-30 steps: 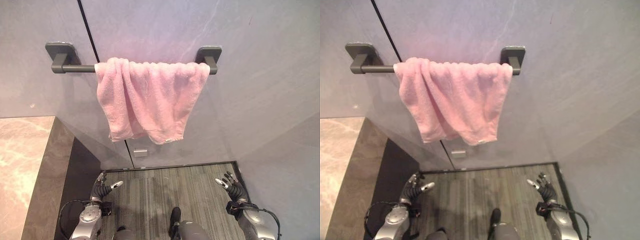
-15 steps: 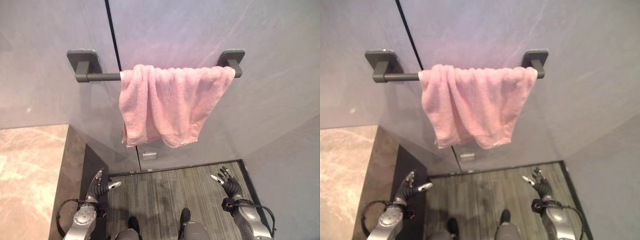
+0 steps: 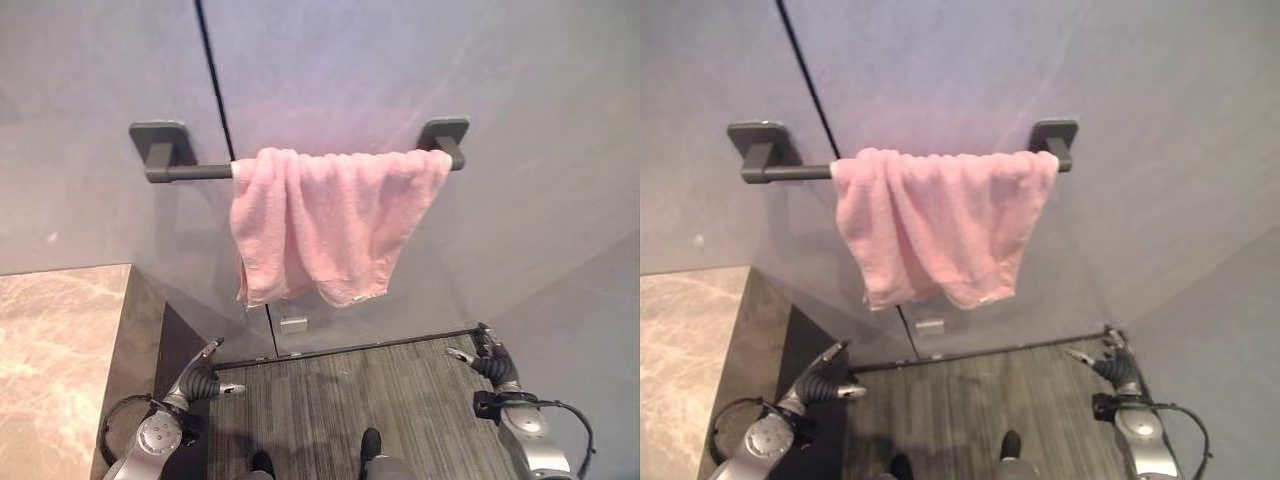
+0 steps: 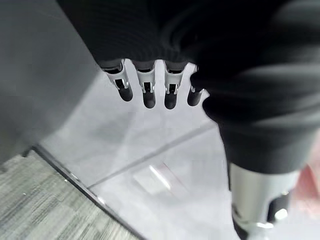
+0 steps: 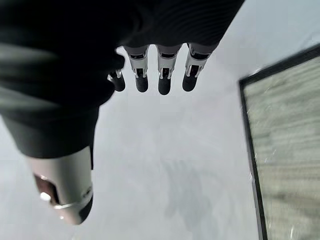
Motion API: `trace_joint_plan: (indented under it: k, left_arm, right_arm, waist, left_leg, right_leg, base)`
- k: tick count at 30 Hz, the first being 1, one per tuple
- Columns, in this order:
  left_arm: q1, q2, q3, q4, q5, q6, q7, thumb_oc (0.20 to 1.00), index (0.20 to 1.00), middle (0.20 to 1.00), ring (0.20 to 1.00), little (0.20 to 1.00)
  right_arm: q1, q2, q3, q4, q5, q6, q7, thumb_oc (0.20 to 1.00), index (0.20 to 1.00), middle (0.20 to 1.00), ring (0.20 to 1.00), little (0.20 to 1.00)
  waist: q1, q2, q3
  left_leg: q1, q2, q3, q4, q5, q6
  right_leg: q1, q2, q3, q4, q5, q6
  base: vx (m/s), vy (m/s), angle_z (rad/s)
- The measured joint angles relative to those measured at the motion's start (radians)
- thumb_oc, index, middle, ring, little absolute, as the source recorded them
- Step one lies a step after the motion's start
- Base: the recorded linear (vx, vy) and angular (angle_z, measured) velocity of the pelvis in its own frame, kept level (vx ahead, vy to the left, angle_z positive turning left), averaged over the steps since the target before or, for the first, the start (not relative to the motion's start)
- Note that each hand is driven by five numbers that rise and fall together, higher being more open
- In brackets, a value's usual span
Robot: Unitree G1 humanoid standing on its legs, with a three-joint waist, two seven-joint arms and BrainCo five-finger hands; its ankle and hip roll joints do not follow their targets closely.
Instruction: Put brush and paste in cup on sink, flatten towel.
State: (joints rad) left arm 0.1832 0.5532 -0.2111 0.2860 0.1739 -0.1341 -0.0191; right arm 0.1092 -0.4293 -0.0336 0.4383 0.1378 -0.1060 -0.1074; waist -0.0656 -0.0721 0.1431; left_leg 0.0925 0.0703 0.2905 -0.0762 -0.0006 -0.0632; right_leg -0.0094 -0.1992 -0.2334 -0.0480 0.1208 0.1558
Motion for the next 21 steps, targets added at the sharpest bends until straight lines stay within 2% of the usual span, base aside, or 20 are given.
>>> trace_joint_plan:
  k: [4,9,11,13,14,16,18,21]
  left_arm:
    - [-0.026,0.032,-0.053,-0.039,0.086,-0.023,-0.015,1.000,1.000,1.000,1.000,1.000]
    - [-0.051,0.063,-0.073,-0.152,0.114,-0.048,-0.036,1.000,1.000,1.000,1.000,1.000]
    - [-0.067,0.085,-0.074,-0.224,0.112,-0.061,-0.043,1.000,1.000,1.000,1.000,1.000]
    - [-0.075,0.145,-0.071,-0.377,0.112,-0.072,-0.054,1.000,1.000,1.000,1.000,1.000]
    - [-0.088,0.173,-0.067,-0.469,0.109,-0.090,-0.062,1.000,1.000,1.000,1.000,1.000]
    - [-0.109,0.167,-0.056,-0.541,0.065,-0.137,-0.064,1.000,1.000,1.000,1.000,1.000]
    - [-0.151,0.165,-0.054,-0.616,0.020,-0.157,-0.065,1.000,1.000,1.000,1.000,1.000]
    - [-0.227,0.169,-0.037,-0.683,0.022,-0.185,-0.045,1.000,1.000,1.000,1.000,1.000]
  right_arm:
    - [0.032,-0.100,-0.006,-0.087,-0.147,0.003,-0.003,1.000,1.000,1.000,1.000,1.000]
    - [0.044,-0.143,-0.037,-0.196,-0.274,0.000,-0.023,1.000,1.000,1.000,1.000,1.000]
    - [0.046,-0.176,-0.048,-0.227,-0.317,-0.001,-0.025,1.000,1.000,1.000,1.000,1.000]
    - [0.069,-0.203,-0.082,-0.337,-0.366,-0.003,-0.026,1.000,1.000,1.000,1.000,1.000]
    - [0.082,-0.244,-0.099,-0.404,-0.432,-0.008,-0.029,1.000,1.000,1.000,1.000,1.000]
    - [0.085,-0.285,-0.152,-0.464,-0.513,-0.025,-0.058,1.000,1.000,1.000,1.000,1.000]
    - [0.080,-0.308,-0.217,-0.529,-0.555,-0.041,-0.101,1.000,1.000,1.000,1.000,1.000]
    - [0.073,-0.359,-0.234,-0.599,-0.585,-0.062,-0.128,1.000,1.000,1.000,1.000,1.000]
  waist:
    - [-0.026,-0.008,-0.048]
    - [-0.059,-0.020,-0.066]
    - [-0.060,-0.014,-0.077]
    - [-0.060,-0.007,-0.079]
    - [-0.060,0.001,-0.080]
    - [-0.063,0.015,-0.094]
    - [-0.064,0.021,-0.097]
    - [-0.067,0.021,-0.098]
  left_leg:
    - [0.012,0.017,0.022,-0.017,0.002,-0.004]
    - [0.012,0.024,0.026,-0.015,0.008,-0.013]
    - [0.011,0.022,0.029,-0.017,0.008,-0.013]
    - [0.007,0.023,0.034,-0.014,0.008,-0.013]
    - [0.008,0.022,0.038,-0.014,0.008,-0.013]
    - [0.010,0.022,0.038,-0.017,0.006,-0.014]
    - [0.007,0.021,0.039,-0.015,0.005,-0.014]
    - [0.007,0.022,0.039,-0.017,0.005,-0.014]
  right_leg:
    - [0.009,0.021,0.010,-0.037,0.006,-0.008]
    - [0.007,0.028,0.020,-0.037,0.008,-0.010]
    - [0.004,0.027,0.025,-0.037,0.008,-0.011]
    - [-0.005,0.027,0.030,-0.037,0.011,-0.012]
    - [-0.006,0.027,0.034,-0.037,0.013,-0.013]
    - [-0.004,0.027,0.034,-0.037,0.016,-0.012]
    - [-0.007,0.028,0.034,-0.037,0.015,-0.011]
    - [-0.007,0.028,0.034,-0.037,0.015,-0.010]
  base:
    - [0.00,-0.025,-0.14]
    - [0.00,-0.008,-0.03]
    - [0.02,-0.013,-0.06]
    - [0.01,-0.020,-0.07]
    - [0.01,-0.018,-0.05]
    - [0.00,-0.005,-0.02]
    - [0.00,0.000,0.00]
    - [0.00,0.000,0.00]
